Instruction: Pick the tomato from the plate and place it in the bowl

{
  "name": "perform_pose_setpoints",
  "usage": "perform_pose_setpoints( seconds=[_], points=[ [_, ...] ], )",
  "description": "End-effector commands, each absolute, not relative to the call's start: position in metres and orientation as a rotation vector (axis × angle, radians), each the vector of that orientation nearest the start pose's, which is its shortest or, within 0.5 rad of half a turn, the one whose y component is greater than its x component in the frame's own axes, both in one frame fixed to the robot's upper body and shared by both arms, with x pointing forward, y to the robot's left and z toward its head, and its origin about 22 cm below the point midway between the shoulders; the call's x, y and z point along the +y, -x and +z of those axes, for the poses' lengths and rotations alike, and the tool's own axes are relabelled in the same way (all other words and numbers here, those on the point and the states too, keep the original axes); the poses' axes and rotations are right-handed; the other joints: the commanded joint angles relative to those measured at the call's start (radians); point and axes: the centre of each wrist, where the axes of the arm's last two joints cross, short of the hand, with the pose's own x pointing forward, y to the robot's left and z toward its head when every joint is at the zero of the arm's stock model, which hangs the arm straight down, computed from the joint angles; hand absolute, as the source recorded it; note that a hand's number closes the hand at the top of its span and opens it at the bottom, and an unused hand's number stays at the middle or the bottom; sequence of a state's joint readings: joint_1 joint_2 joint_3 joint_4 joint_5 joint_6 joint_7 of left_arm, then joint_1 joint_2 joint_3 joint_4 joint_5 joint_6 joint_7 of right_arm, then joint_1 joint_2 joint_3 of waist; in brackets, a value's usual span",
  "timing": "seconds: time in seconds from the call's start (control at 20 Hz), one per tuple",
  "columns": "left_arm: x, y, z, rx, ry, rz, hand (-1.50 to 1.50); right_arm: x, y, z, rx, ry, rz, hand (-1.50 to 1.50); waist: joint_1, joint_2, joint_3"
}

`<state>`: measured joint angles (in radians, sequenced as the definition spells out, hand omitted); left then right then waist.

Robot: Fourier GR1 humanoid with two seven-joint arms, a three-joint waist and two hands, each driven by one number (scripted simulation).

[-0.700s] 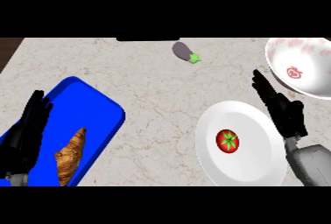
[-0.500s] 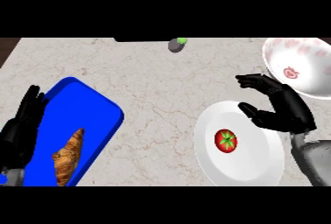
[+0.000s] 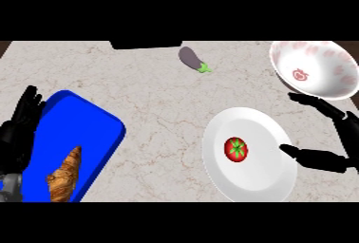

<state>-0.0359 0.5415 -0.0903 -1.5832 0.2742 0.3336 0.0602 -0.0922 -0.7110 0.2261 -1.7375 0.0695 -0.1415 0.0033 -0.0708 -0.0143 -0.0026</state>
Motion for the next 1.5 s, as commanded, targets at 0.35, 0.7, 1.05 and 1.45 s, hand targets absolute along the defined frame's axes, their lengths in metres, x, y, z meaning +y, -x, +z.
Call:
perform_pose_setpoints(
  seconds=[0.35,0.7,1.05,1.45],
  points=[
    [0.304,-0.263,0.06,-1.569,-0.352,-0.065,0.0,-0.322,-0.153,0.143,-1.668,0.625,0.778,-1.5,0.047,0.009,0.002],
    [0.312,-0.281,0.072,-1.576,-0.321,-0.075,0.0,-0.28,-0.196,0.197,-1.623,0.67,0.797,-1.5,0.082,0.016,0.001],
    [0.302,-0.287,0.063,-1.584,-0.327,-0.091,0.0,-0.275,-0.23,0.216,-1.317,0.688,1.122,-1.5,0.104,0.024,0.0],
    [0.304,-0.272,0.059,-1.576,-0.316,-0.085,0.0,-0.235,-0.262,0.203,-1.099,0.565,1.292,-1.5,0.093,0.015,0.002]
  ],
)
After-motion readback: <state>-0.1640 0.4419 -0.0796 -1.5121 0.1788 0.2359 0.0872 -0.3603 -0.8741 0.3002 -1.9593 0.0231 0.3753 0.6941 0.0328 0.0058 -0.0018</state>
